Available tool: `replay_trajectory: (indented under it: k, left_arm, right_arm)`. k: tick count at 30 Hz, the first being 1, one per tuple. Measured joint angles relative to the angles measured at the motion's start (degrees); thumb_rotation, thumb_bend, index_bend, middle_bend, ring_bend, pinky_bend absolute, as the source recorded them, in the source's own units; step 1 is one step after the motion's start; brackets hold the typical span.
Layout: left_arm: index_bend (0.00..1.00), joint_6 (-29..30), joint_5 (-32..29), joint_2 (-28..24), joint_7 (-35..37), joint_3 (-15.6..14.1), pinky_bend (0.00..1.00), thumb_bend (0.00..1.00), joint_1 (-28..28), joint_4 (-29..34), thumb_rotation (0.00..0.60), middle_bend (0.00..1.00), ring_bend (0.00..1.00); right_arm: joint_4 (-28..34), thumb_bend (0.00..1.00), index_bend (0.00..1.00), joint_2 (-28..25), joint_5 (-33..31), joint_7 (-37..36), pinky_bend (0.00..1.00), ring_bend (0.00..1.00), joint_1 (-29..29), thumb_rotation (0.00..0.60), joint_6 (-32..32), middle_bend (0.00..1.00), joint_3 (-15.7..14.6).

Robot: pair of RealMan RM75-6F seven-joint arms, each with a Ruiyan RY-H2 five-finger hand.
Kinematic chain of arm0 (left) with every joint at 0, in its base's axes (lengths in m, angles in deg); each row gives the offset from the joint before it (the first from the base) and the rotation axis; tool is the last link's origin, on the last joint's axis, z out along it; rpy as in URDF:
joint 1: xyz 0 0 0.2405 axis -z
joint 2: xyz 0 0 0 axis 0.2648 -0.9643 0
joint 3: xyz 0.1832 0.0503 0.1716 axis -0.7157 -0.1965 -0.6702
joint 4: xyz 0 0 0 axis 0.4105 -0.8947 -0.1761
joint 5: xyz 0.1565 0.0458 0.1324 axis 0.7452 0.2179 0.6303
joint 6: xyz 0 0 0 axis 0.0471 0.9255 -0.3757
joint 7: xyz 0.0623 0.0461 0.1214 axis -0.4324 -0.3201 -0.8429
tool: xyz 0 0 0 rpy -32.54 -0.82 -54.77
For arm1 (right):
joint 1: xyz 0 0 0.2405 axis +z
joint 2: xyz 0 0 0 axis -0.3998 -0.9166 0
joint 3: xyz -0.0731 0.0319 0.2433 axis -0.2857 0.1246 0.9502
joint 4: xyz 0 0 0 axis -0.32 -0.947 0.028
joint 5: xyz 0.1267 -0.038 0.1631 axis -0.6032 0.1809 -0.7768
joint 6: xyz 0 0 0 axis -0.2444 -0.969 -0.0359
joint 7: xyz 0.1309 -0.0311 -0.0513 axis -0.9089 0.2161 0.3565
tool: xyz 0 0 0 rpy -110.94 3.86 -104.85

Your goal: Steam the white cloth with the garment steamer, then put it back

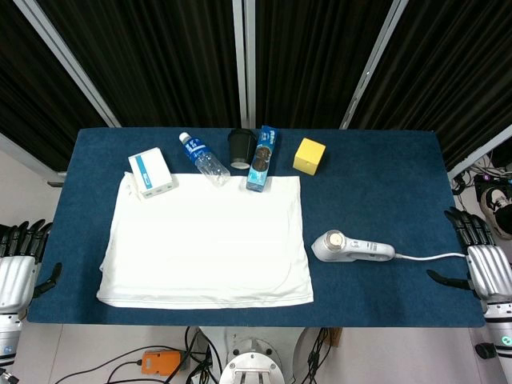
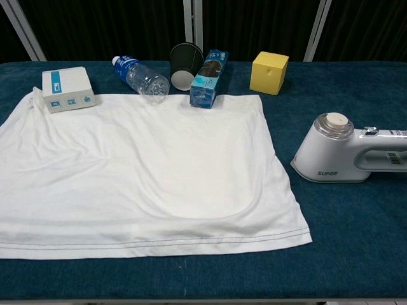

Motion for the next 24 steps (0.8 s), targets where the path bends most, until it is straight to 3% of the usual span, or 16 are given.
replay_trajectory:
  k: [6,10,17,19,24]
  left_arm:
    - [0.09,-0.61,-0.49,-0.02,0.19,-0.29,0.0,0.3,-0.2,-0.28,0.6,0.09,0.0]
    - [0.09,-0.85,0.16,0.24,0.34,-0.65,0.0,0.3,-0.09,-0.41,0.6,0.09,0.0]
    - [0.09,-1.4,0.38,0.2,1.51,-0.84,0.0,0.3,0.11,-1.18,0.6,0.09,0.0]
    - [0.09,-1.8,0.38,0.18,1.91,-0.82,0.0,0.3,0.33,-1.45,0.6,0.09,0.0]
    - [0.09,-2.62,0.62,0.38,2.61,-1.0,0.0,0.3,0.74,-2.51,0.6,0.09,0.0]
  right_arm:
    - [2.32,0.05,0.02,-0.96,-0.47,-0.58,0.05,0.02,1.6,0.6,4.3,0.1,-0.36]
    - [5.09,0.05,0.16,-1.34,-2.3,2.38,0.14,0.13,3.39,0.6,8.28,0.17,-0.08]
    - [12.05,0.05,0.37,-2.09,-9.84,7.34,0.14,0.33,8.09,0.6,15.77,0.37,2.53]
    - [12.89,0.05,0.41,-1.71,-12.03,9.77,0.14,0.38,9.13,0.6,16.97,0.41,3.19]
    - [15.34,0.05,0.43,-0.5,-18.84,18.53,0.14,0.41,12.08,0.6,20.2,0.44,4.34]
